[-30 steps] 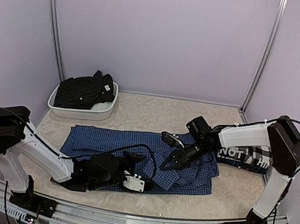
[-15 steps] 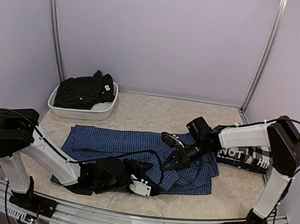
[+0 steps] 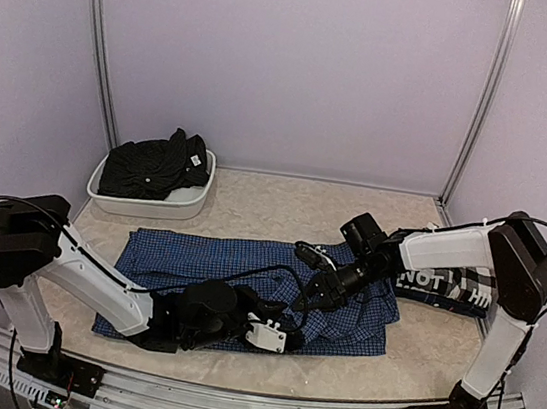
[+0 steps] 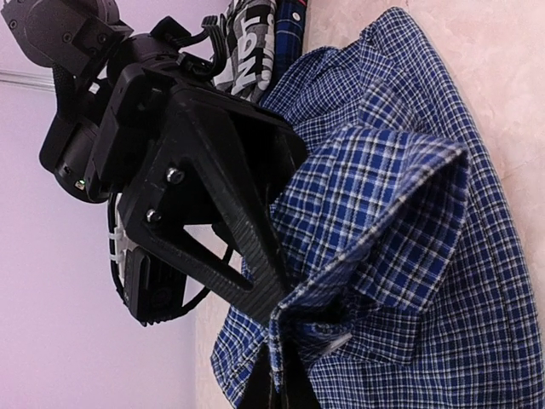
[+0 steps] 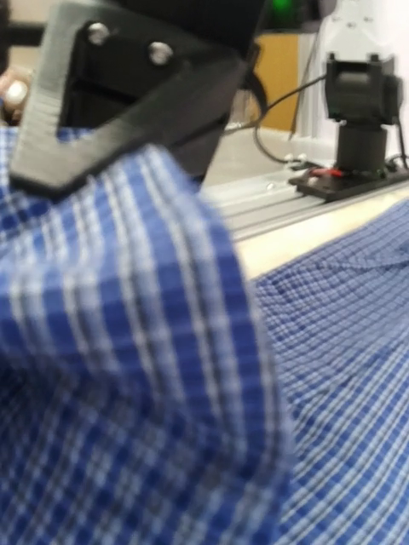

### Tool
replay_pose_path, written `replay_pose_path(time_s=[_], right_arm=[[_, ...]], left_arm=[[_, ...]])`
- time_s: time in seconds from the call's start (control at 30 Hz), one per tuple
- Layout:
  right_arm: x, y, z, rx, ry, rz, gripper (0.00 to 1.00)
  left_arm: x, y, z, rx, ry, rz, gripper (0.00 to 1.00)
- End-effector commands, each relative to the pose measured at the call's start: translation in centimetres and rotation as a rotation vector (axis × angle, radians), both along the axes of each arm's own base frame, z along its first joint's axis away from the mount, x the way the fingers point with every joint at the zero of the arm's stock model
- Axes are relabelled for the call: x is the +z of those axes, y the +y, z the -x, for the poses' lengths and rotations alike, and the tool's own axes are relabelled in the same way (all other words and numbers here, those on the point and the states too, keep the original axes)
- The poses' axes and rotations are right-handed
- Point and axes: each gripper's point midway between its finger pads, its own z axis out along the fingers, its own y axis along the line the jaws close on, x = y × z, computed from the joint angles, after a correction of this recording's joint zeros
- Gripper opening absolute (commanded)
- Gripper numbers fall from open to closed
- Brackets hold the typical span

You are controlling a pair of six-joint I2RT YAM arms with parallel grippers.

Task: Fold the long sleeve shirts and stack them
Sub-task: Pass from the right arm to the left

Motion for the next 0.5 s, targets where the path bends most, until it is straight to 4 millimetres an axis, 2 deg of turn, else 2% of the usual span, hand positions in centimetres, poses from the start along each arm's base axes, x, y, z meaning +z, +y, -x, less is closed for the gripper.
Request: replay_pose_path(time_s=[0.0, 0.13, 0.2, 0.33, 0.47], right_arm=[[1.0, -0.8, -1.0, -0.046, -0.073, 0.031, 0.38], [2.0, -2.2, -3.2, -0.123, -0.135, 0.067, 0.6], [2.8, -3.2, -4.3, -0.163, -0.166, 0.083, 0.67], [4.7, -5.7, -6.4, -0.251, -0.23, 0.099, 0.71], [6.2, -8.5, -8.1, -0.345, -0.28, 0.116, 0.73]], left_arm=[[0.3, -0.2, -0.7, 0.035, 0.114, 0.007, 0.0], [2.3, 0.3, -0.8, 0.031, 0.215, 0.065, 0.0], [4.2, 0.4, -1.1, 0.026, 0.272, 0.122, 0.0], [8.7, 0.7, -2.0, 0.042, 0.38, 0.249, 0.0], [10.9, 0.2, -2.9, 0.065, 0.465, 0.294, 0.0]])
